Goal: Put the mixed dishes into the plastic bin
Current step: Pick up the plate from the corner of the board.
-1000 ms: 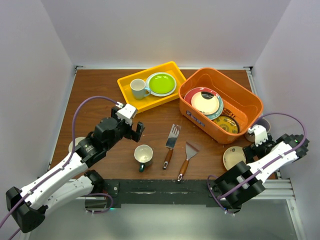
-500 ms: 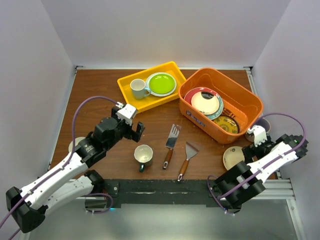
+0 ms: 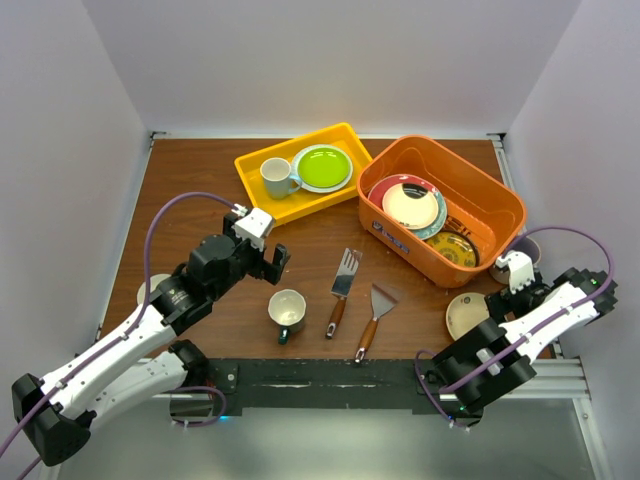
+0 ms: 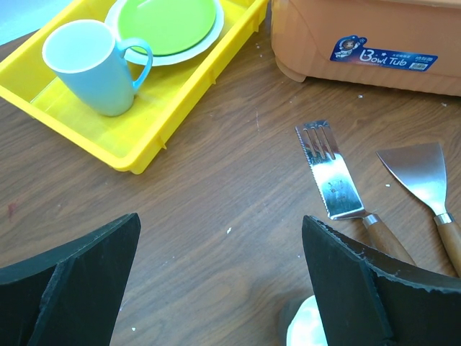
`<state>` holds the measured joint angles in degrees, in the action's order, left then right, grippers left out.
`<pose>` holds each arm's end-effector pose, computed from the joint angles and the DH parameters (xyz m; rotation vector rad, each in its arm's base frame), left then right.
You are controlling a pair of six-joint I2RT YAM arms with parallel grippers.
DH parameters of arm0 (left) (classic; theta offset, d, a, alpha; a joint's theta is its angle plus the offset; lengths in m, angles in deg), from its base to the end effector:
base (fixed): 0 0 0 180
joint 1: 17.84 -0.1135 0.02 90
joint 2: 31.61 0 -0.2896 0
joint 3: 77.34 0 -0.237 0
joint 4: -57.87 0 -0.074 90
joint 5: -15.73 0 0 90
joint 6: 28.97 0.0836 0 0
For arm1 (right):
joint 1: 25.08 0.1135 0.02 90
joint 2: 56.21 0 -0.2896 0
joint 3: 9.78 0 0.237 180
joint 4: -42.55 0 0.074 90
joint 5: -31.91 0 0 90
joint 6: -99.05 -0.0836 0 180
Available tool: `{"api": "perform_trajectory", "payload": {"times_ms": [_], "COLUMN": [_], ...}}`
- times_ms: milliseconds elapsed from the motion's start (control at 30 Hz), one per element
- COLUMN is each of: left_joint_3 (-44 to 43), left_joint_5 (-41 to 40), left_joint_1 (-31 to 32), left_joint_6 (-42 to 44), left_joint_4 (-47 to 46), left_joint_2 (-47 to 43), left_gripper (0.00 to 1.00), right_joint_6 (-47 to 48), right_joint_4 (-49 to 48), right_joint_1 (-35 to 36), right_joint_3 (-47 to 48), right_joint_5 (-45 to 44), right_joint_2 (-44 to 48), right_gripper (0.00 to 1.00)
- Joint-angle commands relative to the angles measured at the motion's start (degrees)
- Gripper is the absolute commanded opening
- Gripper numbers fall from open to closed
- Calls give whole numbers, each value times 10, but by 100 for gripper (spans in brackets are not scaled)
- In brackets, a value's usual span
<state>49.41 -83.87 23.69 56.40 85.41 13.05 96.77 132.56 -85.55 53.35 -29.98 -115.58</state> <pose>0.1562 -0.1197 0.3017 0.4964 1.8501 -0.3875 0.0927 -0.0838 0.2308 -0.6455 2.5709 0.0984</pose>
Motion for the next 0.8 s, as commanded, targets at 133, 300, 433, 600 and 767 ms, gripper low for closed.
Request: {"api": "perform_trajectory", "payload": {"times_ms": [133,300,433,600,767], "left_joint_3": [3,3,4,4,4], "left_joint_5": [6,8,8,10,13], "left_joint_1": [-6,-7,-8,-8,-9], "left_joint_6": [17,17,17,17,18], "left_joint_4": [-32,-33,-34,-35,-36], "left_joint_2": [-5,-5,-5,-5,-5], "left_gripper": [100,100,100,100,100], "right_joint_6": [10,9,9,10,11], "right_joint_4": [-1,-3,-3,-4,-2], "right_joint_1": [-4,-5,-6,-6,-6], "right_joint_3": [-5,-6,-6,-7,-8], "right_joint_5": [19,19,20,20,21], "right_joint_2": [-2,-4,-7,-7,-7], "right_gripper": [98,98,98,98,98]}}
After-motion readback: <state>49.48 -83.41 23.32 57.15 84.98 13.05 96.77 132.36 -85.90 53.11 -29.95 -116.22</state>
